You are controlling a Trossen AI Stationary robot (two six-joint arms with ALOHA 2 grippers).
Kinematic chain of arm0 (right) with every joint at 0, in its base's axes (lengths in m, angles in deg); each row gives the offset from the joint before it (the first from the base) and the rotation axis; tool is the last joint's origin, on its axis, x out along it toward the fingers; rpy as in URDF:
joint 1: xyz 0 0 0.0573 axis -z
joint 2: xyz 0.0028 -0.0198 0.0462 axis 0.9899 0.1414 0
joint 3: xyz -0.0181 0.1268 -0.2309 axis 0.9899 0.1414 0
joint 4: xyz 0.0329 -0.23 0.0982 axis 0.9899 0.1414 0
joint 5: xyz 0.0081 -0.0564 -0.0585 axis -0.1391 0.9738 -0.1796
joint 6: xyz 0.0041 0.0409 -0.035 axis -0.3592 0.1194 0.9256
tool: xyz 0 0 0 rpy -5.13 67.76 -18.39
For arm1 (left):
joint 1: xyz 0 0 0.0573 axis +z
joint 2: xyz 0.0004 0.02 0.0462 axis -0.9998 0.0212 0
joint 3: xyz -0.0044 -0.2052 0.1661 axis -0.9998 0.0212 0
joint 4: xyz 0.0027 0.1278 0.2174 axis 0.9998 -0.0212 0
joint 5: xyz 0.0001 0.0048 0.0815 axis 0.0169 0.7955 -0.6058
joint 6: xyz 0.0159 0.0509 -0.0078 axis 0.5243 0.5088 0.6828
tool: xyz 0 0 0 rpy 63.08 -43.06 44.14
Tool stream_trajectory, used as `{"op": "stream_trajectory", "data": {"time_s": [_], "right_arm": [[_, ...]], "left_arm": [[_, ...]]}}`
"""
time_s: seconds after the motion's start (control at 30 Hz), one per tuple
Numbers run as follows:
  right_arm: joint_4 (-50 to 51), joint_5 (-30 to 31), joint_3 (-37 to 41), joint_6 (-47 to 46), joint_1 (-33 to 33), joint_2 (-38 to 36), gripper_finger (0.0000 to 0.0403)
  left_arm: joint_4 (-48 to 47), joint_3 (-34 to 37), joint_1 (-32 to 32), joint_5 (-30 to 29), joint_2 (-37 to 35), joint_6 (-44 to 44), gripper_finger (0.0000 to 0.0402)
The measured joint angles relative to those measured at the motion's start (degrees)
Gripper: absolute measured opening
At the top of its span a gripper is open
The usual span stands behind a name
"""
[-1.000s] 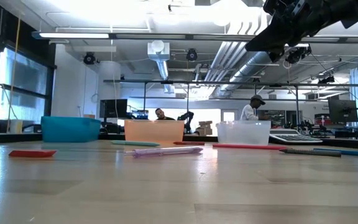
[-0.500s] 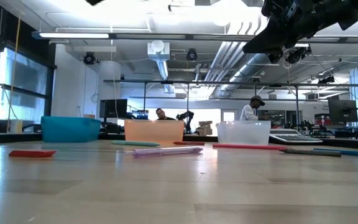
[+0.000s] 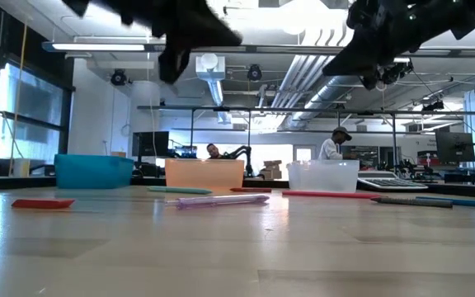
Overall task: Sort crayons/erasers/pens/pencils in bins
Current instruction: Put the gray crayon into the orange bin
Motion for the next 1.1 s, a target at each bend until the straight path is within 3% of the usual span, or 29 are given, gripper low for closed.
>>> {"op": "stream_trajectory", "data": {"time_s": [0.23,0.4,0.53,0.77,0.9,1.1], "right_arm": [[9.02,6.88,-1.43,-10.49,0.99,0.02,0.0],[19.85,11.26,-6.69,-15.18,2.67,2.37,0.0],[27.98,11.26,-13.03,-15.07,4.19,7.26,0.0],[43.06,10.7,-27.14,-14.39,3.55,18.99,0.0],[51.07,7.23,-33.75,-15.52,2.27,23.72,0.0],[54.31,4.5,-32.9,-15.87,2.19,25.07,0.0]], "left_arm": [[9.66,8.53,7.05,8.49,-1.04,3.06,0.0],[19.03,14.19,14.18,15.37,-1.74,4.26,0.0],[23.25,16.98,19.53,21.22,-2.71,5.66,0.0],[22.65,18.8,27.34,27.76,-5.57,7.75,0.0],[22.05,18.77,30.59,31.23,-7.52,9.42,0.0],[21.81,18.77,32.71,31.36,-9.2,10.06,0.0]]}}
